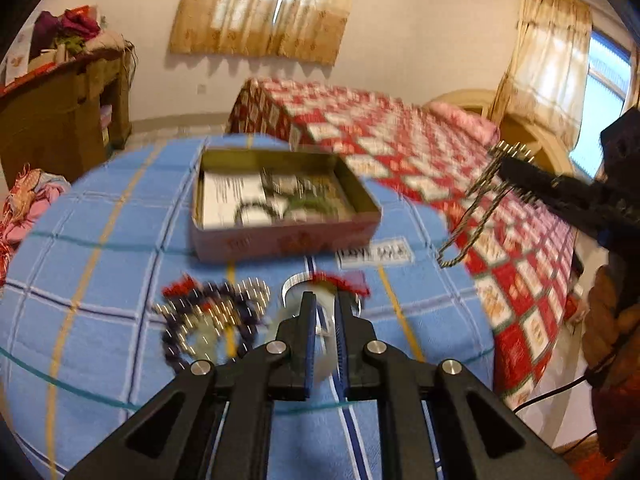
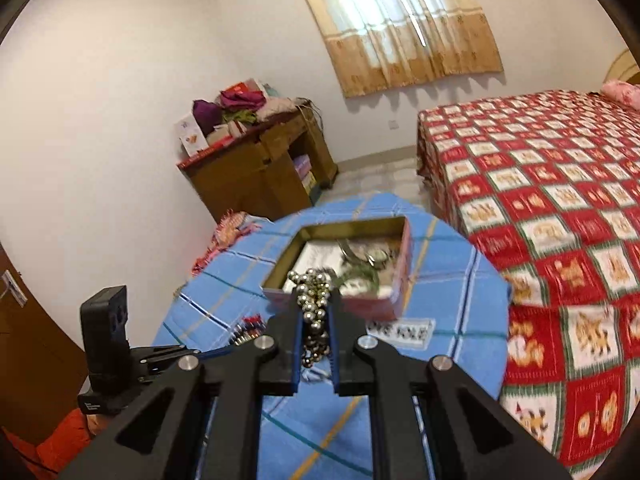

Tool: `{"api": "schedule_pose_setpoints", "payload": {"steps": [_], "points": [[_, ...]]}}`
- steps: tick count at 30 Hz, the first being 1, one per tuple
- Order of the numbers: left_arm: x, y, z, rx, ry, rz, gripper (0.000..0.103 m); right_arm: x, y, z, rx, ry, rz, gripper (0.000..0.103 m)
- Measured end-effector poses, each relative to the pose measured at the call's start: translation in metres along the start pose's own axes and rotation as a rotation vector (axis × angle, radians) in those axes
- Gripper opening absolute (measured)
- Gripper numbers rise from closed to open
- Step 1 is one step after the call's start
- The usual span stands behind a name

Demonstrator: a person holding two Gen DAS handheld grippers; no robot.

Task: Organize jewelry
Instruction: 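Grasp the white jade bangle with the left gripper while the right carries the gold chain over the tin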

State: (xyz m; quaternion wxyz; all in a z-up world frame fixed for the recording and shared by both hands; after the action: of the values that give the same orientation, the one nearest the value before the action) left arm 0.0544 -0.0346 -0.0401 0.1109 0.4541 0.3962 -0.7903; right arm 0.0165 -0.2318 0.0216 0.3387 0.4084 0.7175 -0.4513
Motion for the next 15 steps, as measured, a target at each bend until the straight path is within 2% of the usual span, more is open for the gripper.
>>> {"api": "schedule_pose_setpoints", "payload": {"steps": [4,6,8,10,11,12,13,14,15], "points": [[-0.023,-0.01,-0.007,-0.035,0.027,0.066,0.008,-0.015,0.008,-0.005,-0.016,-0.009,0.023,0.012],[-0.026,-0.012,-0.009,-0.058,0.05,0.073,0.009,-0.018,0.011,-0.007,-0.024,-0.009,0.031,0.012],[-0.022,-0.009,-0.009,-0.056,0.074,0.043,0.009,-0.015,0.013,-0.009,-0.029,-0.01,0.027,0.012],[-0.009,0.003,-0.008,-0.033,0.076,-0.03,0.011,-0.011,0.015,-0.007,-0.028,-0.008,0.015,0.012],[-0.003,0.007,-0.009,-0.035,0.077,-0.055,0.022,-0.007,0.016,-0.006,-0.027,-0.002,0.006,0.012],[0.005,0.014,-0.009,-0.05,0.082,-0.088,0.045,-0.004,0.016,-0.005,-0.025,0.003,0.001,0.012],[0.016,0.022,-0.01,-0.087,0.082,-0.117,0.058,-0.001,0.017,-0.004,-0.021,0.009,-0.008,0.013],[0.02,0.026,-0.01,-0.106,0.079,-0.123,0.075,0.002,0.018,-0.002,-0.015,0.012,-0.015,0.013],[0.028,0.031,-0.01,-0.125,0.076,-0.126,0.076,0.006,0.019,0.0,-0.006,0.015,-0.022,0.013]]}}
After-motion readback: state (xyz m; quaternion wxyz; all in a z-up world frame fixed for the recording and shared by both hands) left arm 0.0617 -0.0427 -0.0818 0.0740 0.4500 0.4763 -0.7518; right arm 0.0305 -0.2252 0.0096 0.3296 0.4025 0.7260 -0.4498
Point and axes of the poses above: each gripper's, at about its wrist camera, not at the fingertips, and y roughly the way its jaws point, z to its right, x to its underside, the point moved 3 cm from there along y, roughly the way its jaws point, and after that the axes turned 7 degrees about z, right-handed, at the moved point
